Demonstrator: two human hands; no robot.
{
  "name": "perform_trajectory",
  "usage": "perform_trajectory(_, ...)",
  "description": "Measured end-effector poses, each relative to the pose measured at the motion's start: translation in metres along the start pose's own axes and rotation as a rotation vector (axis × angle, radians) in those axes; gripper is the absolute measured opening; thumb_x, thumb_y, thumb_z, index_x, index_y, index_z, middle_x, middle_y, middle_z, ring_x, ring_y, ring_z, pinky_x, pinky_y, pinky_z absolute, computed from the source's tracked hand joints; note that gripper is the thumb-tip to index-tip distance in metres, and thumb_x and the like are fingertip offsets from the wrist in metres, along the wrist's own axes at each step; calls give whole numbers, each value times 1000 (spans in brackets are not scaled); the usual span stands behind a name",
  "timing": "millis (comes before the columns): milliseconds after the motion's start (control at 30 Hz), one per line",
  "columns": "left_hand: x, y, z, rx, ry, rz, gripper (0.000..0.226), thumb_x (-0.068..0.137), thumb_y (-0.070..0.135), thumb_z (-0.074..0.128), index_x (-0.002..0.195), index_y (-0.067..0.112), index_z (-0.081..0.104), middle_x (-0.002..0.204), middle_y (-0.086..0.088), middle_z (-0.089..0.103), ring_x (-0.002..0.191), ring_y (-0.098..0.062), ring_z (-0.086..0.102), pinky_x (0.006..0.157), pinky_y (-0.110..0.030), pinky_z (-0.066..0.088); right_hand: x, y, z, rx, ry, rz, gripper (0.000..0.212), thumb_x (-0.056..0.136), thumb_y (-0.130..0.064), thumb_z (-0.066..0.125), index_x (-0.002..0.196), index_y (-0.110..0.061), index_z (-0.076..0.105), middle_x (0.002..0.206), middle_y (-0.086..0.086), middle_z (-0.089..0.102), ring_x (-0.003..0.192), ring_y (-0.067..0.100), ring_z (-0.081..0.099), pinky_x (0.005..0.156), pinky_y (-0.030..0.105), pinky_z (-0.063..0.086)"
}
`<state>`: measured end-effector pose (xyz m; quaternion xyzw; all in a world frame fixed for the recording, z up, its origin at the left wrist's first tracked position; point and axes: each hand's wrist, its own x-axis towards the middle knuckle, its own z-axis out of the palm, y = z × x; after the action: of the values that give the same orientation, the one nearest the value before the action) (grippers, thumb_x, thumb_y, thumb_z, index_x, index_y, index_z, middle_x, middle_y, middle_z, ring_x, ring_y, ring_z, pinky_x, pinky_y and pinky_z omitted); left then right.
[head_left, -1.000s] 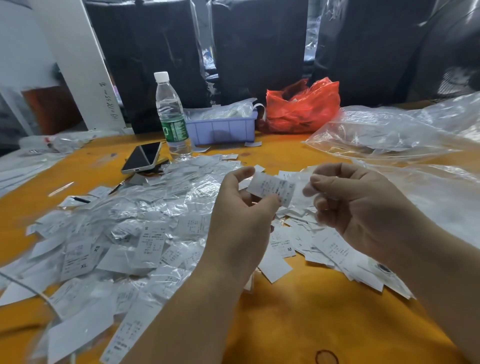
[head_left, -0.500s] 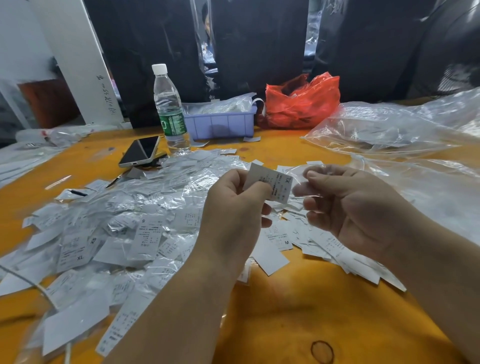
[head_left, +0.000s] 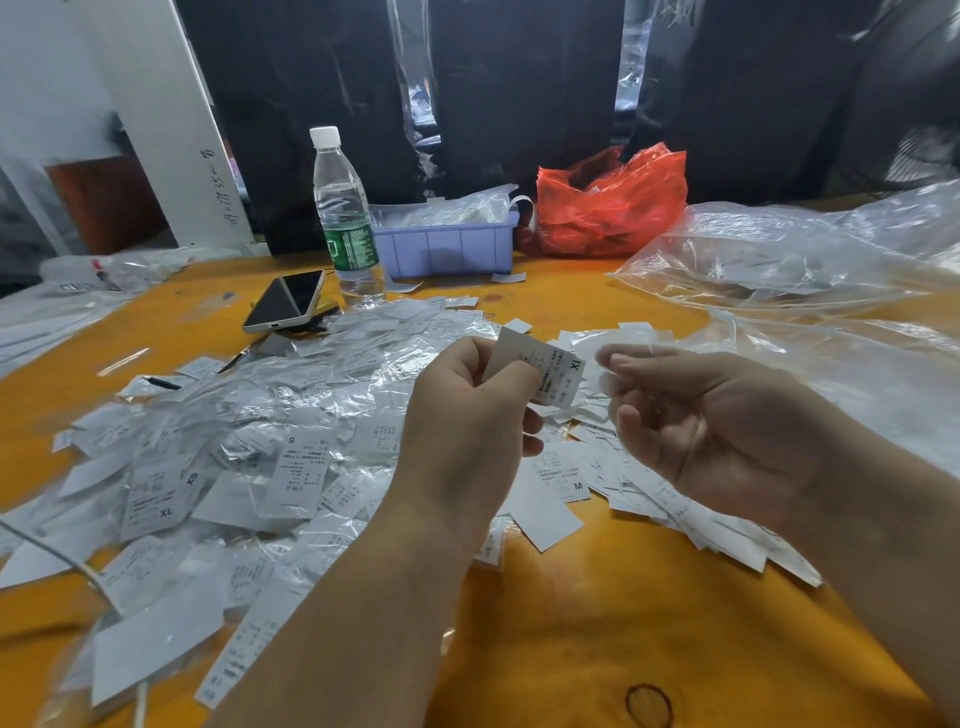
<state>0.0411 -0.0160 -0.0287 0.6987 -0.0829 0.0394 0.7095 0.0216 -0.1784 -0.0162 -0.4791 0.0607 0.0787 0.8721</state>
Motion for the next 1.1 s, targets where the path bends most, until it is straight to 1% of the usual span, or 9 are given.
perform_trajectory(167,-1,1,-1,-18,5,3,16,90,6,55,91,15,68,70,4,70,57,-8,58,56,-26,56,0,2,2,-156,70,-54,15,67,-20,69,77,-8,68,62,1,58,46,9,51,38,18,44)
perform_trajectory(267,-1,3,-1,-39,0,3,17,90,5,55,89,17,67,67,7,69,56,-7,58,54,-25,54,0,1,2,-185,85,-80,17,67,-24,69,75,-10,65,61,0,56,46,8,48,37,18,41)
perform_trajectory(433,-2,5,-2,-41,-9,18,19,90,4,53,89,18,67,65,7,68,55,-6,57,53,-22,53,1,-1,-1,-254,84,-129,15,67,-25,70,71,-11,66,62,-1,55,46,8,46,36,18,38)
perform_trajectory(533,-3,6,-2,4,-16,59,18,89,4,54,88,18,67,67,7,69,55,-5,56,54,-22,54,1,-3,-2,-302,100,-156,13,66,-25,71,65,-13,67,63,0,54,47,9,45,37,19,36)
perform_trajectory(667,-4,5,-1,70,-20,108,14,88,5,56,87,14,66,68,8,69,56,-7,56,53,-22,53,1,-2,-1,-351,103,-171,12,65,-23,71,67,-11,68,65,2,55,48,9,46,37,20,35)
perform_trajectory(767,-5,5,-2,93,-15,129,13,88,5,56,86,13,66,71,4,69,58,-7,56,53,-26,55,1,-2,-1,-363,95,-172,8,74,-17,70,69,-11,67,66,3,55,49,10,46,37,20,35)
perform_trajectory(900,-6,6,-1,123,1,150,13,88,5,56,86,14,66,74,4,68,58,-7,56,53,-27,57,2,-2,-2,-367,110,-171,14,85,-11,66,71,-11,66,69,4,55,49,11,45,37,20,34)
perform_trajectory(1000,-6,8,-2,124,25,160,12,87,5,56,88,12,66,74,0,67,58,-8,55,52,-30,57,2,-2,-2,-372,104,-174,12,82,-13,67,71,-11,66,68,4,55,49,10,45,37,19,33)
perform_trajectory(1100,-5,7,-4,119,45,163,13,87,4,56,89,13,66,71,3,67,57,-8,54,53,-31,57,1,-3,-2,-388,90,-177,11,71,-20,70,67,-10,66,65,3,53,48,9,43,37,19,32)
